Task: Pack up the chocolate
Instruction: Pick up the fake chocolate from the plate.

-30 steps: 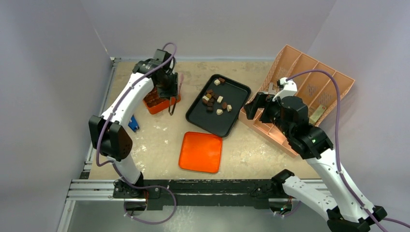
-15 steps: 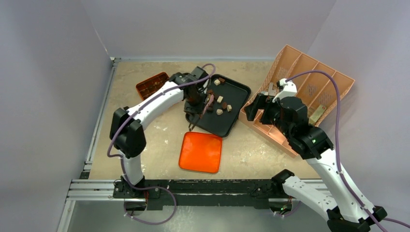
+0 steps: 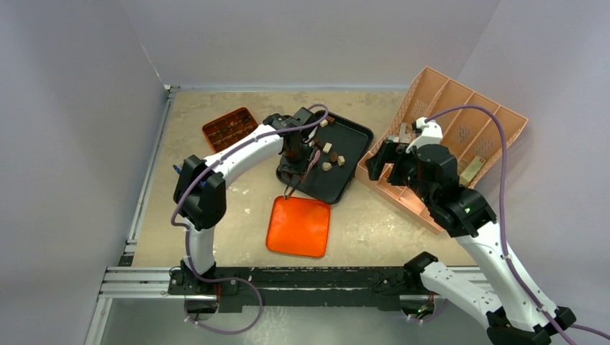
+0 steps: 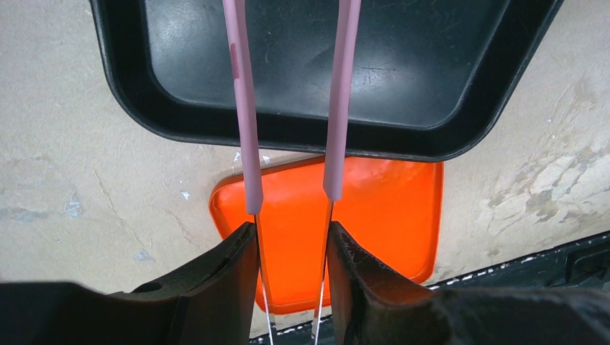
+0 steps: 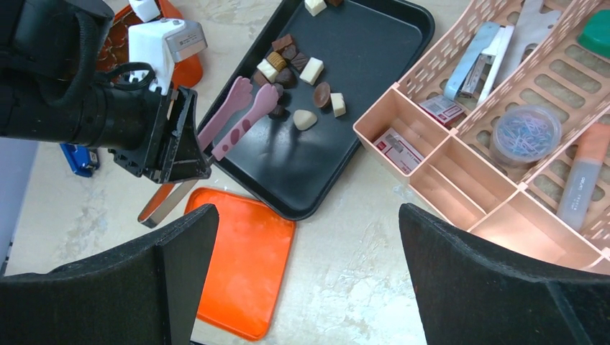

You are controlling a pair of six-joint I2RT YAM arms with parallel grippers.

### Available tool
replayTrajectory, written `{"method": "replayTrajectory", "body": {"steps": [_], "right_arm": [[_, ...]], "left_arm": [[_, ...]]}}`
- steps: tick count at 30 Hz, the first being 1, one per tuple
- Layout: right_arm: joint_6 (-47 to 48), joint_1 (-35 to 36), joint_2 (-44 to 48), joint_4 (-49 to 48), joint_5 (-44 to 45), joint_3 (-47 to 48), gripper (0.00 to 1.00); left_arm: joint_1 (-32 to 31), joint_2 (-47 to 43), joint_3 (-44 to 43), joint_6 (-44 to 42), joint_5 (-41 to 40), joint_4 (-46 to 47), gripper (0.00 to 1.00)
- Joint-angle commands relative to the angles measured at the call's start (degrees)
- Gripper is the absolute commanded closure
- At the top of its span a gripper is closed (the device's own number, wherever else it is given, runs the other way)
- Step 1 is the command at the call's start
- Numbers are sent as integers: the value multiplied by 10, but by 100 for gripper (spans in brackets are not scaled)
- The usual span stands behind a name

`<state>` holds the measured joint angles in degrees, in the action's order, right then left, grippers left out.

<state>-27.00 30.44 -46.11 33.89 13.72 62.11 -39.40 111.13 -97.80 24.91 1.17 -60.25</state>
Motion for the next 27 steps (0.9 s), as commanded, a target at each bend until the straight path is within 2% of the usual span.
{"method": "replayTrajectory", "body": {"steps": [1, 16, 22, 27], "right_arm": [[8, 3, 6, -8, 17, 9, 3], [10, 2, -3, -14, 21, 14, 3], [5, 2, -3, -19, 16, 3, 3], [-1, 2, -6, -26, 7, 1, 3]], "left_arm": [[-3, 10, 1, 6, 3, 25, 62], [-3, 36, 30, 16, 19, 60, 62], [-3, 31, 26, 18, 20, 54, 73], [-3, 10, 32, 24, 15, 49, 77]]}}
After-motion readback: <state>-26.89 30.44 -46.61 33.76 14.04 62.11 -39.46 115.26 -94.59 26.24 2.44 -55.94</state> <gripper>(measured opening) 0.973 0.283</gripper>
